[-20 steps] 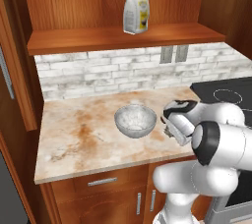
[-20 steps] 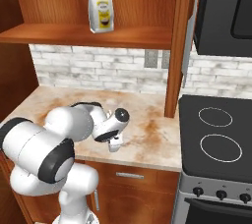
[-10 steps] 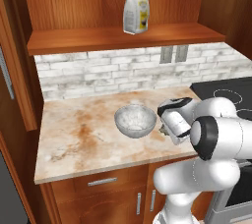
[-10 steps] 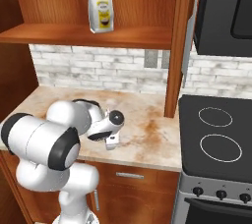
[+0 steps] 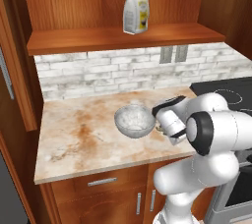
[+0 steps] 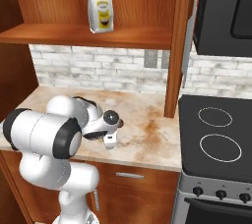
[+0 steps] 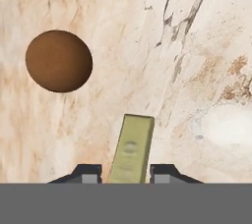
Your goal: Pick the egg and butter from the fridge and place them by the bowl for mixing.
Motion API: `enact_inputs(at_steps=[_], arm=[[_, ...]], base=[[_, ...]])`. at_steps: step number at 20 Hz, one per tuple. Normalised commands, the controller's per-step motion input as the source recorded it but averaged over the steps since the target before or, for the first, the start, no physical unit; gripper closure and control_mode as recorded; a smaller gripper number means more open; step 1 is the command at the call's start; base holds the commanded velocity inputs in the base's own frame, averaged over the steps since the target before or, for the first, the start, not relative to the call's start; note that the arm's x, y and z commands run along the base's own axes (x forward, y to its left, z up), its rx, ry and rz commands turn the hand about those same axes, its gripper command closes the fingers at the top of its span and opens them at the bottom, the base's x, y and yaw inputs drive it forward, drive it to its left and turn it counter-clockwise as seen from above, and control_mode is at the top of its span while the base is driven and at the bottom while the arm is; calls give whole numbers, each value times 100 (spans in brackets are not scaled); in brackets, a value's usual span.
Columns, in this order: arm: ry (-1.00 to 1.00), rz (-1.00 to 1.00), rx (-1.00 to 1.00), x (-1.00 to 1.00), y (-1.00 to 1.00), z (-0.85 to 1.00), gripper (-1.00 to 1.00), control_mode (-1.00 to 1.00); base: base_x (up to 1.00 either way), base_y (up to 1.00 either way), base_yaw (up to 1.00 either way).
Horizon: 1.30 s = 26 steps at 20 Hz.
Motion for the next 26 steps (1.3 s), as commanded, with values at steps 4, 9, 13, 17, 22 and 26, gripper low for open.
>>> enact_inputs(at_steps=[4, 9, 13, 17, 22, 26], arm=[[0, 0, -5, 0, 0, -1, -100, -100], [0, 0, -5, -6, -1, 0, -100, -100], [0, 0, 0, -4, -4, 15, -100, -100], [12, 0, 0, -18, -20, 36, -100, -100], [0, 2, -9, -28, -8, 45, -100, -100], [1, 9, -13, -22, 0, 65, -100, -100]], base=[[0, 0, 0], [0, 0, 0], [0, 0, 0], [0, 0, 0], [0, 0, 0], [0, 0, 0]])
